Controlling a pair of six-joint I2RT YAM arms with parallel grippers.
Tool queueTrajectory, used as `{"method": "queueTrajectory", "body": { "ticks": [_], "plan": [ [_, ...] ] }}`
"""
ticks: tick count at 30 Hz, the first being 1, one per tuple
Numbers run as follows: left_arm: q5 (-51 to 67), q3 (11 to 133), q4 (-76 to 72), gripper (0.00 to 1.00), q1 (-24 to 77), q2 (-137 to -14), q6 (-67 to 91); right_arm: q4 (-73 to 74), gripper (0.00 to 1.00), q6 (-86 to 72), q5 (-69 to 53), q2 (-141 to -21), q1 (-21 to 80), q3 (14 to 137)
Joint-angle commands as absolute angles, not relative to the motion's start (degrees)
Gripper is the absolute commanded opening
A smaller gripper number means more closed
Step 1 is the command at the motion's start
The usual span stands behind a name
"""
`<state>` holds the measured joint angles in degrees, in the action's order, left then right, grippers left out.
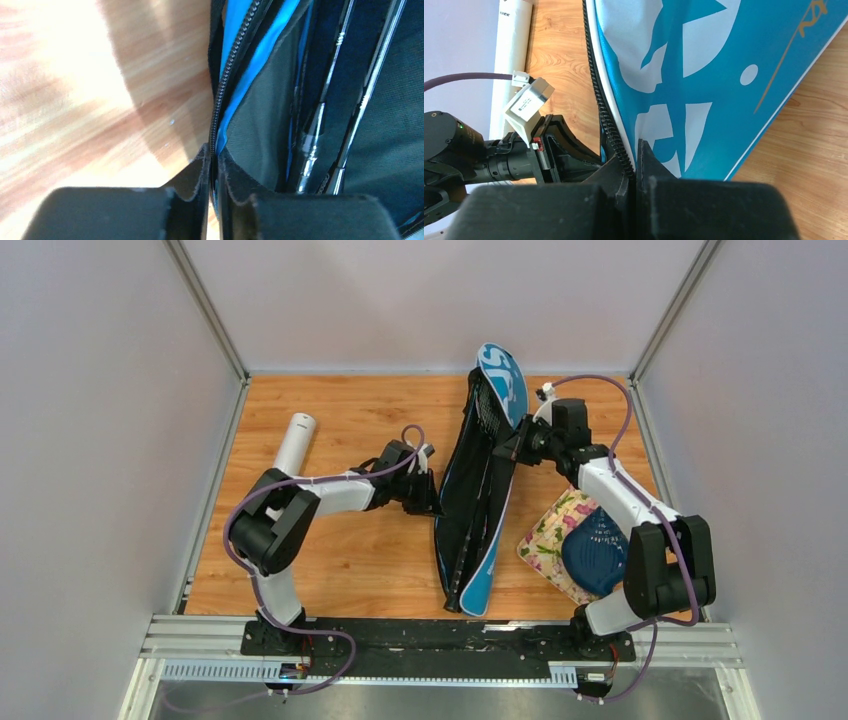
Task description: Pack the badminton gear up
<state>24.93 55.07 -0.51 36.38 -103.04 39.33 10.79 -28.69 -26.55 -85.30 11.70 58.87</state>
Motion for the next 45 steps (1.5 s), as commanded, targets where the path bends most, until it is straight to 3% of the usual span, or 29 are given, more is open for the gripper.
{"method": "queueTrajectory", "body": {
  "ticks": [1,2,6,9,10,15,19,27,34,38,43,45],
  "plan": [
    [24.0,61.4,-0.3,0.06,36.7,-102.2,35.8,5.6,0.0,-29.4,-29.3,-82.4,11.5,59.8],
    [23.4,60.7,-0.3,0.0,36.7,-100.1,35.2,9.0,0.0,-28.6,-28.2,-82.5,11.6,60.5],
    [20.8,58.9,-0.5,0.0,36.7,-94.5,33.2,19.7,0.06,-24.9,-22.8,-83.5,12.7,64.3],
    [21.7,59.8,1.4,0.0,36.7,-93.2,33.0,25.5,0.18,-24.8,-16.9,-83.1,13.2,66.1],
    [21.8,60.3,2.2,0.0,36.7,-93.2,33.1,27.0,0.3,-24.7,-15.1,-83.3,13.4,66.7],
    [19.3,63.5,7.5,0.0,37.1,-92.7,32.9,38.2,0.6,-21.7,-6.6,-83.1,16.1,70.4],
    [17.3,67.4,12.7,0.0,38.1,-93.0,32.8,43.5,0.67,-21.0,2.6,-78.9,19.7,71.5],
    [15.4,68.5,13.7,0.0,39.6,-90.7,33.3,51.4,0.65,-25.8,17.2,-68.2,34.2,74.0],
    [15.3,67.3,12.8,0.0,39.9,-89.7,34.2,37.8,0.57,-38.5,-4.7,-64.1,41.2,62.7],
    [15.4,67.5,12.5,0.0,40.3,-88.8,34.6,33.2,0.52,-37.0,-3.4,-65.3,45.4,61.1],
    [7.8,71.9,16.8,0.0,43.9,-88.2,30.9,31.2,0.39,-35.9,-7.0,-66.2,46.3,60.3],
    [3.5,73.6,19.5,0.0,45.2,-88.9,28.3,26.7,0.28,-35.6,-9.9,-66.0,46.7,59.0]
  ]
}}
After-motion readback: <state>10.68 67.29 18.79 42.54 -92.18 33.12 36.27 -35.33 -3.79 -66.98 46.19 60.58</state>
